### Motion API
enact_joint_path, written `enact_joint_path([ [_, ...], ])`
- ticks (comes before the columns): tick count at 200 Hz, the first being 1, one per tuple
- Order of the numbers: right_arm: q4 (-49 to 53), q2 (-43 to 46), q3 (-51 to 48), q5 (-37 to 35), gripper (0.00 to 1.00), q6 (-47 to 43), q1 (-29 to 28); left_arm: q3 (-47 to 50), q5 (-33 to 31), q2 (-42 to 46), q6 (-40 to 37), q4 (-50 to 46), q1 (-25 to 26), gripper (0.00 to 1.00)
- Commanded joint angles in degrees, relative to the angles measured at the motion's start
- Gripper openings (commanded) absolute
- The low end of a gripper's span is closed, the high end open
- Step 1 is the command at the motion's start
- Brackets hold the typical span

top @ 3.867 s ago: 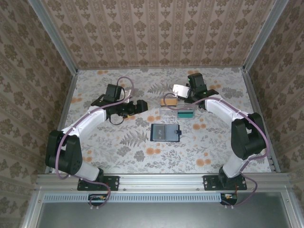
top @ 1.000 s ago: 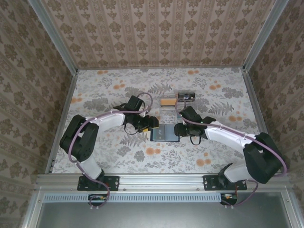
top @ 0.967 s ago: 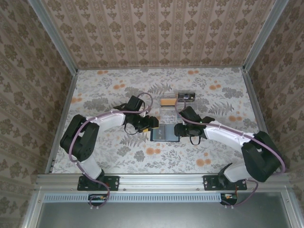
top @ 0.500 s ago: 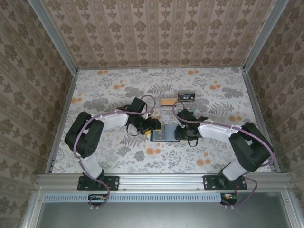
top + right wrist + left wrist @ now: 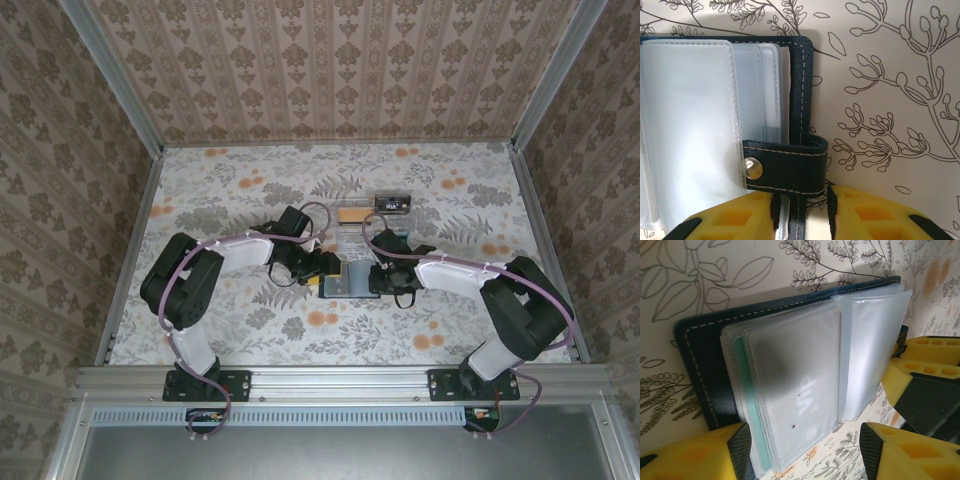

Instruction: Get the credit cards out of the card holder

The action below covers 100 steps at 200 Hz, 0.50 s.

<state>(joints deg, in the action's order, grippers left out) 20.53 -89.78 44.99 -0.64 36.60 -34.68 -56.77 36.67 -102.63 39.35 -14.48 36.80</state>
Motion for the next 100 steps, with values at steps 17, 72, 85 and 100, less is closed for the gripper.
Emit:
enact_joint_path([
  [17, -0.60, -2.79, 0.71, 1.10, 0.34, 1.72, -1.27, -2.52, -2.30, 2.23, -1.89, -2.89, 1.04, 0.63],
  [72, -0.66, -3.09, 0.92, 1.11, 0.34, 1.90, -1.47, -4.30, -0.88, -0.61, -2.53, -3.54, 1.61, 0.62],
  [85, -0.58, -3.04, 0.88, 1.04, 0.34, 1.99, -1.43, -4.39, -1.11, -0.97, -2.61, -3.92, 1.61, 0.62],
  [100, -0.59, -3.04, 0.73, 1.05, 0.34, 1.98, -1.45, -4.54, -1.24, -1.31, -2.57, -4.30, 1.61, 0.62],
])
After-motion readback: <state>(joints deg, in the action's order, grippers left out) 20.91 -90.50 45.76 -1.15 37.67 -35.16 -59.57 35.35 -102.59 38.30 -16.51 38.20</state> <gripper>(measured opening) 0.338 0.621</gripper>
